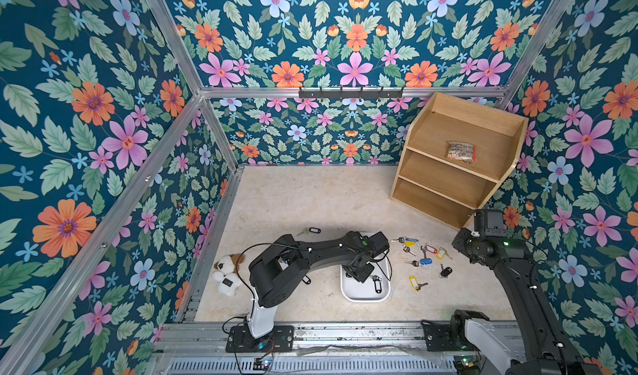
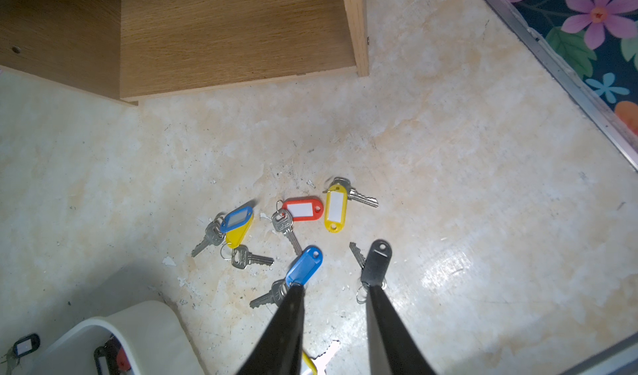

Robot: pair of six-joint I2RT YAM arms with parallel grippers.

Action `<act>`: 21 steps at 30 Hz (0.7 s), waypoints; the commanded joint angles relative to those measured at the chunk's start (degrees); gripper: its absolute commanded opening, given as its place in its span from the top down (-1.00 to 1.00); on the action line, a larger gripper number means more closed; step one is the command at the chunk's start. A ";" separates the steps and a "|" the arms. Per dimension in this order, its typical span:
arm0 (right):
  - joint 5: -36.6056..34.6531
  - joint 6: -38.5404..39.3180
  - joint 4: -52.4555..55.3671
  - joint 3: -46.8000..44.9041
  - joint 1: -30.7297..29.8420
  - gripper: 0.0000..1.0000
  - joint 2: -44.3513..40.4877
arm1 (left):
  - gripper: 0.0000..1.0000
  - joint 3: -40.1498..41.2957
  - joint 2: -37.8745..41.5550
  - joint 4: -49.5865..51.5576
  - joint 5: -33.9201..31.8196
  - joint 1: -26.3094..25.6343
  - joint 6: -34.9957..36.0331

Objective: Take the keys out of the storage box
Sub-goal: Pick up the key from the storage box.

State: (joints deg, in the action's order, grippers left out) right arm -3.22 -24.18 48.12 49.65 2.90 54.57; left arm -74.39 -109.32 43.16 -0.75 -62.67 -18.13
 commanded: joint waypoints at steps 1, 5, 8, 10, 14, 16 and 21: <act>-0.31 0.23 -0.46 -0.12 -0.05 0.31 0.19 | 0.30 -0.66 0.89 2.25 -0.62 -0.04 -0.50; -0.23 0.26 -0.44 -0.16 -0.07 0.31 0.20 | 0.26 -0.93 1.56 3.20 -0.74 -0.03 -0.74; -0.29 0.28 -0.47 -0.11 -0.08 0.31 0.10 | 0.24 -0.67 1.65 3.56 -0.66 0.00 -0.85; -0.29 0.28 -0.48 -0.12 -0.07 0.31 -0.07 | 0.24 -0.45 1.57 3.76 -0.87 0.01 -0.83; -0.29 0.27 -0.44 -0.25 -0.08 0.31 -0.25 | 0.25 -0.42 1.22 4.52 -1.18 0.10 -0.42; -0.31 0.23 -0.46 -0.25 -0.07 0.31 -0.25 | 0.26 -0.39 1.12 4.74 -1.10 0.16 -0.33; -0.47 0.28 -0.57 -0.32 -0.02 0.31 -0.20 | 0.28 -0.23 0.95 5.01 -0.63 0.21 -0.15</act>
State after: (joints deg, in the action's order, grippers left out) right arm -3.22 -24.18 48.03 49.43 2.87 54.46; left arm -74.70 -108.25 46.85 -1.41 -62.52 -18.35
